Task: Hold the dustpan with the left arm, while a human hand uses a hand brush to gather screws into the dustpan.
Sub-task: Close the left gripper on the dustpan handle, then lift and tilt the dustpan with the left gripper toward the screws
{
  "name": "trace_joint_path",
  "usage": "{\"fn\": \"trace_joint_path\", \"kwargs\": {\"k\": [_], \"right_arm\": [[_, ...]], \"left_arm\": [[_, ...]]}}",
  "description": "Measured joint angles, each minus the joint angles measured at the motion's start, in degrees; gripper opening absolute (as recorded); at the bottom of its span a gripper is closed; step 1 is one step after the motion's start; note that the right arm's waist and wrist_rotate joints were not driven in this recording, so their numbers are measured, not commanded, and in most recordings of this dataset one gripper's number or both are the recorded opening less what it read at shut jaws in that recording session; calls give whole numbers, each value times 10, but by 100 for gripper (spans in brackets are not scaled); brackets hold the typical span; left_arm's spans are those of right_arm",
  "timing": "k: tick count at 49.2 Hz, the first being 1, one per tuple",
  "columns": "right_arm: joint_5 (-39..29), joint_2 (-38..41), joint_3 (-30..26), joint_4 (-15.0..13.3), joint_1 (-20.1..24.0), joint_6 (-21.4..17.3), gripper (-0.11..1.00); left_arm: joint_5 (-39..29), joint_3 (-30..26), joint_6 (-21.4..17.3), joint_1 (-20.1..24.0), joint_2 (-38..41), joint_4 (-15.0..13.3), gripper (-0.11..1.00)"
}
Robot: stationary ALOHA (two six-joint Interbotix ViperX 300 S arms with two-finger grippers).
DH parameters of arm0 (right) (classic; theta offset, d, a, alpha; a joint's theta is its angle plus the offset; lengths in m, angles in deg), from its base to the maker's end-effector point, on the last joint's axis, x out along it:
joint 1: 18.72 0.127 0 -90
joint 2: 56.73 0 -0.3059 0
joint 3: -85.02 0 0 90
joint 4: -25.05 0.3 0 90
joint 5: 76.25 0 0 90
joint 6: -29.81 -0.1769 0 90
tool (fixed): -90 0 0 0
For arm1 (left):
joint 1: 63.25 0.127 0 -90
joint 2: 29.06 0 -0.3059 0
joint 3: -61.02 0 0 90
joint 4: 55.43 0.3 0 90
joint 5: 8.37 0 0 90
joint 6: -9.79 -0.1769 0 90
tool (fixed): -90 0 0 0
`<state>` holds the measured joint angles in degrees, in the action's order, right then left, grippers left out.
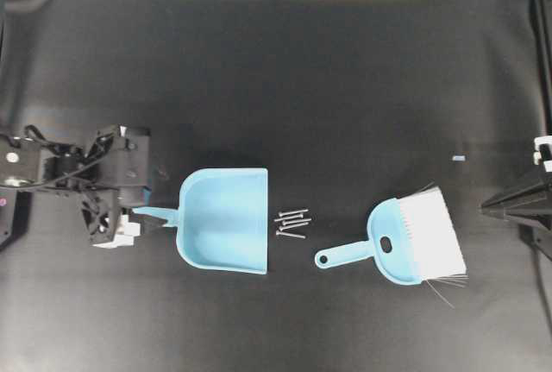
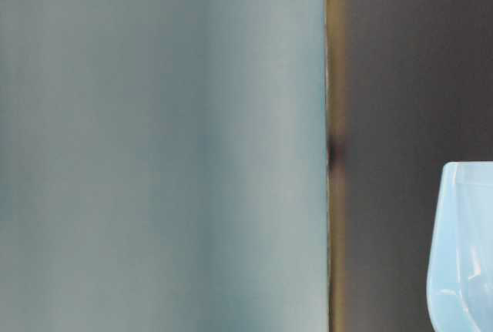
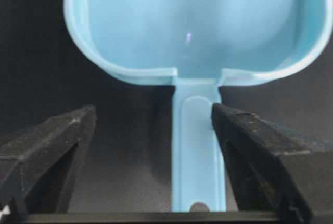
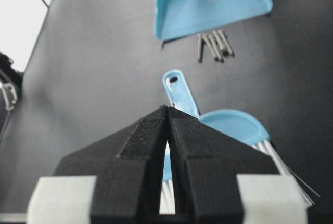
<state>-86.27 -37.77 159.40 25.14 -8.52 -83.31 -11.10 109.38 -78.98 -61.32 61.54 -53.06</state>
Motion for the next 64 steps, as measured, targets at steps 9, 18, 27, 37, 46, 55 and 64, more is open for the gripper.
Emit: {"fn": "trace_joint_path", "kwargs": {"k": [9,18,27,37,46,55,64], "right_arm": [[0,0,1,0,0,0,0],[0,-1,1,0,0,0,0],[0,-2,1,0,0,0,0],[0,-2,1,0,0,0,0],[0,-2,1,0,0,0,0],[0,-2,2,0,0,0,0],[0,-2,1,0,0,-1,0]], "left_arm": [[9,-16,7,-18,44,0,89],[18,-25,10,-25,75,0,89],[26,-30,14,-27,77,0,88],[33,-31,43,-28,77,0,68],[33,-27,58,-28,76,0,30],[36,-24,57,-28,71,0,30],[58,-13,56,-27,57,0,30]]}}
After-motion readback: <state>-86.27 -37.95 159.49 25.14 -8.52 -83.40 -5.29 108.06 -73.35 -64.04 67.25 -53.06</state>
